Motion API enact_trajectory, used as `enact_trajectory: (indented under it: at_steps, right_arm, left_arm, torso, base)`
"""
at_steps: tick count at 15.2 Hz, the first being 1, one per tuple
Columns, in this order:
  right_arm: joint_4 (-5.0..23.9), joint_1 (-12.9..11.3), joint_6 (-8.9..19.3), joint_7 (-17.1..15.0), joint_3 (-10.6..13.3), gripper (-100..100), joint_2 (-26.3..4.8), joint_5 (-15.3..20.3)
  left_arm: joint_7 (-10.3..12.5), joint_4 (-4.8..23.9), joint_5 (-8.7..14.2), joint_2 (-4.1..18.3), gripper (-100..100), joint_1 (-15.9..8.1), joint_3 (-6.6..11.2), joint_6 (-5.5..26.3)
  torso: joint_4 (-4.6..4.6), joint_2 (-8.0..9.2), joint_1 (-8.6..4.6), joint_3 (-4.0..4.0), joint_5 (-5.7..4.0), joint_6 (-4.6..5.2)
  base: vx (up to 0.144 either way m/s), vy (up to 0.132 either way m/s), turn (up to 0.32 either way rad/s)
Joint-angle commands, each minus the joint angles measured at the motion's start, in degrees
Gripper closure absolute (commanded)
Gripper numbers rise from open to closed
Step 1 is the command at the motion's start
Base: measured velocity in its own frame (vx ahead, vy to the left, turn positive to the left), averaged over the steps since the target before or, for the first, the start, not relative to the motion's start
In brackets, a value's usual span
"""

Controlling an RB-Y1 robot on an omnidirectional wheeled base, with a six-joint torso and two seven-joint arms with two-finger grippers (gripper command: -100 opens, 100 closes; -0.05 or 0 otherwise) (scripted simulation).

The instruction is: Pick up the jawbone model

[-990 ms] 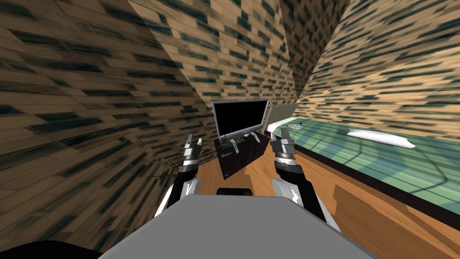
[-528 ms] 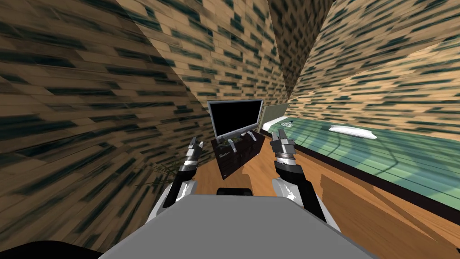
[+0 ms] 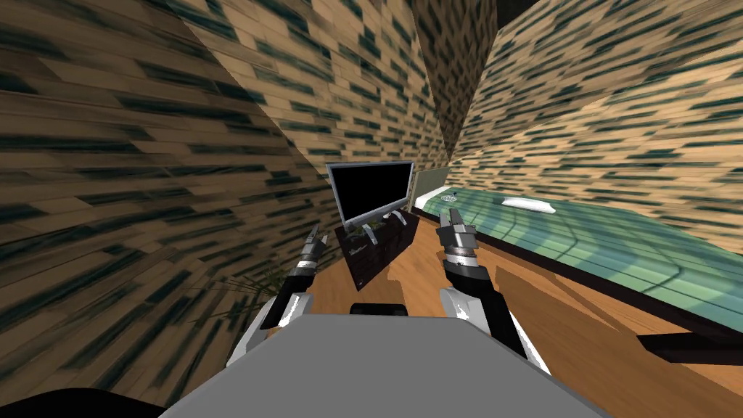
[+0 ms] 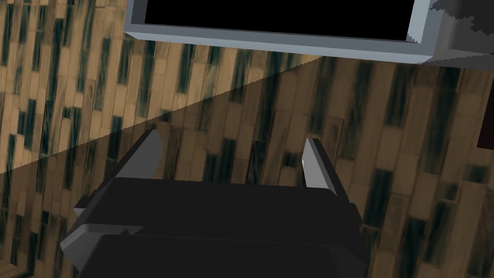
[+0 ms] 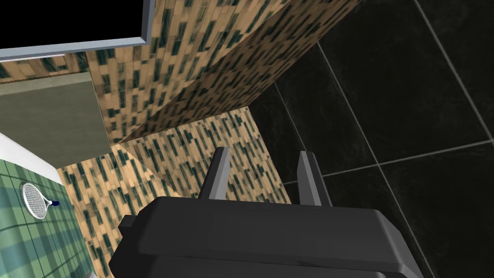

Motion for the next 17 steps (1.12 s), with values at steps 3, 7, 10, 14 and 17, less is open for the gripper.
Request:
enact_trajectory:
  at_steps: [3,7,10,14,17]
  right_arm:
    - [0.00,0.00,0.00,0.00,0.00,0,0.00,0.00]
    - [0.00,0.00,0.00,0.00,0.00,0,0.00,0.00]
    - [0.00,0.00,0.00,0.00,0.00,0,0.00,0.00]
    - [0.00,0.00,0.00,0.00,0.00,0,0.00,0.00]
    - [0.00,0.00,0.00,0.00,0.00,0,0.00,0.00]
  left_arm:
    - [1.53,2.48,1.97,1.05,-100,-0.53,1.63,5.39]
    - [2.29,3.68,2.90,1.41,-100,-0.63,2.48,9.54]
    - [3.09,4.91,3.85,1.71,-100,-0.75,3.38,12.40]
    - [3.91,6.16,4.80,1.95,-100,-0.91,4.33,15.36]
    - [5.60,8.69,6.69,2.33,-100,-1.31,6.36,19.82]
  torso:
    - [0.00,0.01,0.02,0.00,0.01,0.01]
    - [0.00,-0.01,0.03,0.00,0.01,0.01]
    - [-0.01,-0.03,0.00,-0.02,0.00,0.02]
    - [-0.01,-0.03,0.02,-0.02,0.00,0.00]
    - [-0.01,-0.04,0.01,-0.02,0.00,0.00]
  base:
    - [-0.029,0.020,-0.262]
    - [-0.023,0.020,-0.164]
    - [-0.018,0.013,-0.197]
    - [-0.016,0.015,-0.155]
    - [-0.018,0.012,-0.244]
